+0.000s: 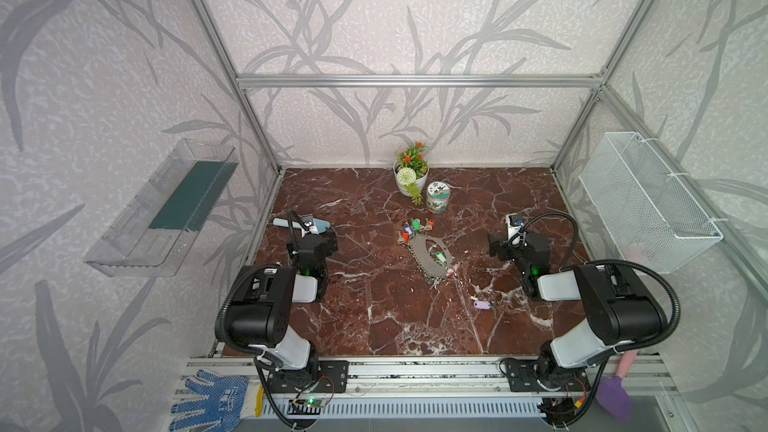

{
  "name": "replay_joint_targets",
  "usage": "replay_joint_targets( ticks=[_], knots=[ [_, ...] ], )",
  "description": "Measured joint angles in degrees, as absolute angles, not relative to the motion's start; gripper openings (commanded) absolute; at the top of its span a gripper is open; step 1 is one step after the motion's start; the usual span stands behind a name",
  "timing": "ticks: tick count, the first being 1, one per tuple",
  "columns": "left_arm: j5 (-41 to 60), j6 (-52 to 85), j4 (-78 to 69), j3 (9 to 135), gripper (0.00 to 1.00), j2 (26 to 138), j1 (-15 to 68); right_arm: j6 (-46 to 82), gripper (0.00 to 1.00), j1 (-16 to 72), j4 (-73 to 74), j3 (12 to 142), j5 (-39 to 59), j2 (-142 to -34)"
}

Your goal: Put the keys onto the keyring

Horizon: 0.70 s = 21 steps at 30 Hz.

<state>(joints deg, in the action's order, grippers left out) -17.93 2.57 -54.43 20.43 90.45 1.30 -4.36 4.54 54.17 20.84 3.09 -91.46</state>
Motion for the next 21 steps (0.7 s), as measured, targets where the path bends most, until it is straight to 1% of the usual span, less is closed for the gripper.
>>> replay_joint_targets(
  ticks=[9,13,14,17,19,21],
  knots=[
    [-18.48,3.66,-54.5,20.43,0.99,90.43,0.97,-4.32,0.99,4.32,54.17,20.84,3.33,-91.46],
    [-18.57,3.11,-51.35,20.84,0.99,88.9,1.48,-4.01,0.99,4.1,54.11,20.82,2.63,-91.22],
    [-19.05,2.35,-47.7,21.76,0.99,87.26,2.17,-3.81,0.99,4.34,53.67,20.73,1.43,-90.54],
    [-19.79,0.6,-38.41,26.79,0.99,81.01,5.48,-2.44,0.99,5.56,46.48,20.84,-4.89,-82.85],
    [-19.84,1.08,-31.64,31.53,0.99,75.96,7.77,1.45,0.99,6.0,39.66,22.76,-8.86,-74.63],
    [-19.25,4.14,-25.17,36.14,0.99,71.37,9.13,6.7,0.99,6.04,33.76,26.81,-12.1,-69.63]
  ],
)
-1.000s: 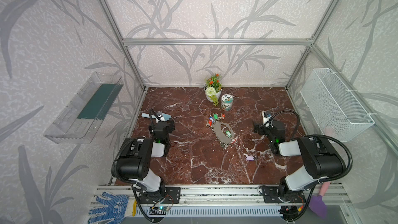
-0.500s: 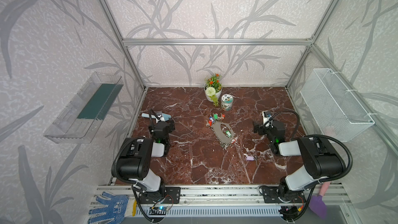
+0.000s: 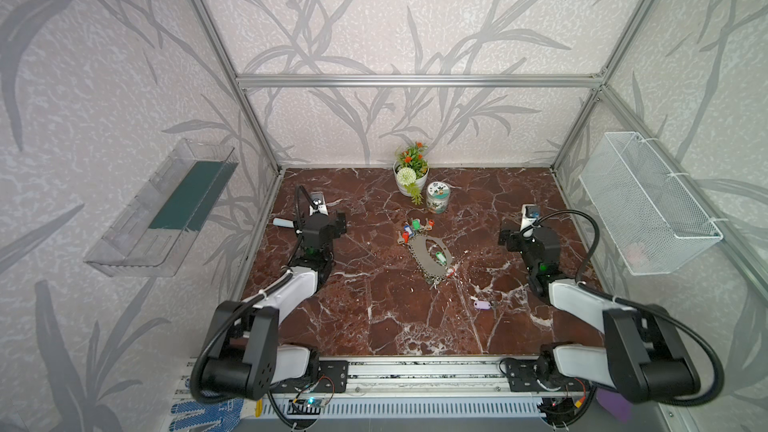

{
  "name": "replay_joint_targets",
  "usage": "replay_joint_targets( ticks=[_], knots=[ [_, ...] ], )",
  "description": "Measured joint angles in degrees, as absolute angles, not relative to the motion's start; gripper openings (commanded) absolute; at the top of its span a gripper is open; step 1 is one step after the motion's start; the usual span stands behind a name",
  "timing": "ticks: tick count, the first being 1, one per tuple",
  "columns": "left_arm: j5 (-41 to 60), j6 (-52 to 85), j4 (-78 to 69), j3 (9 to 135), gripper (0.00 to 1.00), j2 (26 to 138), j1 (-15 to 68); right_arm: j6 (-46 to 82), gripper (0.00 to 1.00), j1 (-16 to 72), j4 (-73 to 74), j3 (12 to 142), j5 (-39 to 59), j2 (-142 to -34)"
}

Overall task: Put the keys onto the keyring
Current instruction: 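Reach the left gripper to the grey key plate's near edge while the right arm advances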

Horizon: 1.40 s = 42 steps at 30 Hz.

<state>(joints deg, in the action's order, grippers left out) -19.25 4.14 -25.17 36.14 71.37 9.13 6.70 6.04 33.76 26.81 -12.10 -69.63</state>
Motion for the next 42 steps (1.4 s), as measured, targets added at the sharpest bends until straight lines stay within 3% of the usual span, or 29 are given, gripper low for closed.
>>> replay_joint_targets(
  ticks=[7,14,19,21,26,36,42],
  knots=[
    [-12.19,20.29,-7.03,40.69,0.99,62.72,10.72,22.02,0.99,5.17,20.01,32.77,-14.46,-60.29],
    [1.21,16.05,2.72,38.11,0.8,63.86,22.7,28.88,0.99,4.99,1.74,35.0,-7.7,-57.69],
    [8.86,6.37,0.19,35.51,0.76,67.92,29.65,29.26,0.99,4.99,-8.67,35.99,-4.34,-52.64],
    [11.22,3.4,-1.34,35.29,0.64,71.57,31.51,29.56,0.99,4.99,-11.42,35.99,-3.03,-51.13],
    [14.22,-2.28,-5.56,35.94,0.47,82.17,34.72,29.76,0.99,4.99,-16.27,35.83,0.69,-50.72],
    [14.37,-7.9,-11.42,37.85,0.46,92.2,37.6,28.71,0.99,4.99,-18.41,35.73,6.44,-51.79],
    [13.91,-7.9,-16.14,38.06,0.41,96.23,38.33,28.69,0.99,4.99,-18.35,35.51,8.12,-53.43]
  ],
)
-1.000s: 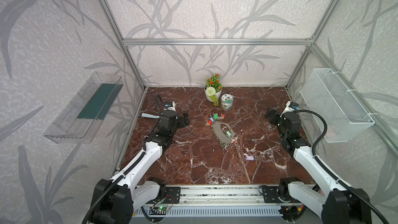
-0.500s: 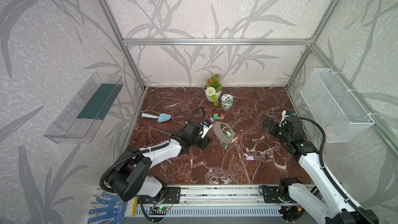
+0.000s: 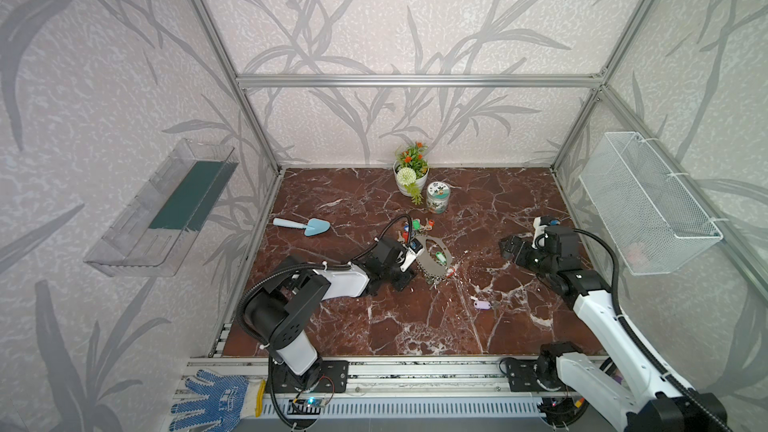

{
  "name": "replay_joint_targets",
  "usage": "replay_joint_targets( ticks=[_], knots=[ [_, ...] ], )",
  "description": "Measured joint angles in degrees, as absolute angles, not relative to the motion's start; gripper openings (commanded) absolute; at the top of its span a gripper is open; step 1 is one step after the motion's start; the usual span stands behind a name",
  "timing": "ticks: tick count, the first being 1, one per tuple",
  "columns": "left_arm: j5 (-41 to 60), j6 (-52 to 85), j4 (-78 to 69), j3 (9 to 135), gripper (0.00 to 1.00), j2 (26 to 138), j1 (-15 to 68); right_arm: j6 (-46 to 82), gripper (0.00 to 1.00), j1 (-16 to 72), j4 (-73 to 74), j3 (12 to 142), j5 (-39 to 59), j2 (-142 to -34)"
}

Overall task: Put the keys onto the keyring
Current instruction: 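Reach the left gripper to the grey key plate's near edge while the right arm advances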

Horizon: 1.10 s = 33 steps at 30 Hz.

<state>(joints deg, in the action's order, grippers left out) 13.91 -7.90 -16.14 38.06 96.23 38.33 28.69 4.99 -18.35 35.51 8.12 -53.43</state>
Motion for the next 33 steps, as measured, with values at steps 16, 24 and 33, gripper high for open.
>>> replay_joint_targets(
  ticks=[16,24,33],
  knots=[
    [12.99,-6.9,-21.54,37.98,0.25,98.5,39.03,28.69,0.99,4.99,-18.35,35.44,9.1,-53.54],
    [12.53,-6.85,-21.58,37.98,0.22,98.8,39.55,28.71,0.99,4.99,-18.31,34.72,9.17,-53.71],
    [12.25,-6.79,-22.41,37.98,0.15,99.22,40.03,28.75,0.99,4.99,-18.28,34.37,9.58,-54.46]
  ],
)
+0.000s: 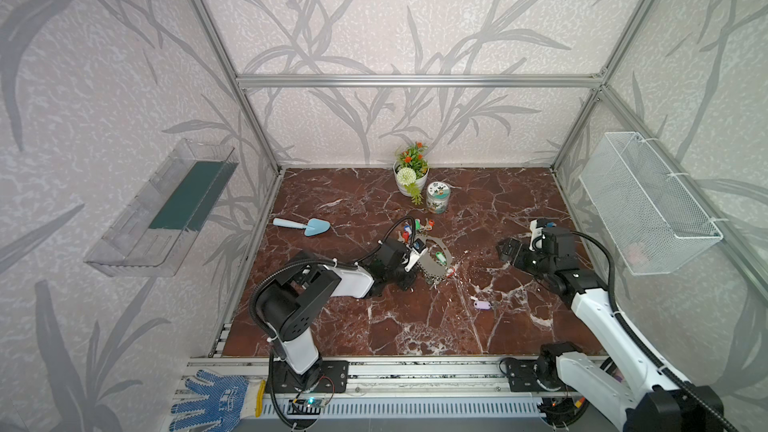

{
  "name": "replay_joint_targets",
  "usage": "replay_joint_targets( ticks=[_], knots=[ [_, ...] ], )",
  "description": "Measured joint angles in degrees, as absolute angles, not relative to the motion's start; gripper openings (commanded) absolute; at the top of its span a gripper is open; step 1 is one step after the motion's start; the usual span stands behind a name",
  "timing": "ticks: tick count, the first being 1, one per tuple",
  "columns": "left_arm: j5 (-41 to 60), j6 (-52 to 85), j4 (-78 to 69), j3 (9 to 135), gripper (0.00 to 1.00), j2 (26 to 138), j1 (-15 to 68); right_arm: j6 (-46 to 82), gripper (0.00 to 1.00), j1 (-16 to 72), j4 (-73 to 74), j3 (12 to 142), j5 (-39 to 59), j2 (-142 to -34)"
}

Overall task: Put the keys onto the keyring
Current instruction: 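Reach the left gripper to the grey key plate's near edge while the right arm advances, then grasp the plate edge with the left gripper and lift it upright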

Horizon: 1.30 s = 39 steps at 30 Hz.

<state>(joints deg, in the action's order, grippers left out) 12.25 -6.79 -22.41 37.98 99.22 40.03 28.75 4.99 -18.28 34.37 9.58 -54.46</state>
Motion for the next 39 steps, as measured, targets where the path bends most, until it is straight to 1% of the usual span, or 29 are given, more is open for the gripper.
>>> replay_joint_targets(
  ticks=[2,6,10,16,24,29,33,39],
  knots=[
    [12.1,-6.83,-22.48,37.98,0.13,99.24,40.03,28.75,0.99,4.99,-18.28,34.26,9.61,-54.48],
    [11.7,-6.74,-22.65,37.98,0.05,99.31,40.03,28.8,0.99,4.99,-18.09,33.98,10.04,-54.46],
    [11.6,-6.44,-22.65,38.0,0.0,99.31,40.1,28.93,0.99,4.99,-17.89,33.82,10.68,-54.68],
    [11.11,-5.87,-19.79,38.09,0.0,97.25,40.53,28.91,0.99,4.99,-17.82,33.82,11.49,-55.16],
    [9.15,-5.43,-11.86,38.61,0.0,85.78,40.88,28.93,0.99,5.26,-15.64,33.82,13.61,-55.16],
    [9.21,-6.02,-5.02,41.43,0.0,80.47,40.88,28.88,1.0,5.72,-12.49,33.98,15.68,-55.16],
    [10.33,-6.74,0.97,45.3,0.0,76.16,40.88,28.69,1.0,5.87,-7.66,34.06,19.51,-55.35],
    [14.52,-7.57,10.15,53.71,0.0,72.36,40.86,28.32,0.99,5.96,5.08,34.15,27.97,-58.02]
  ],
)
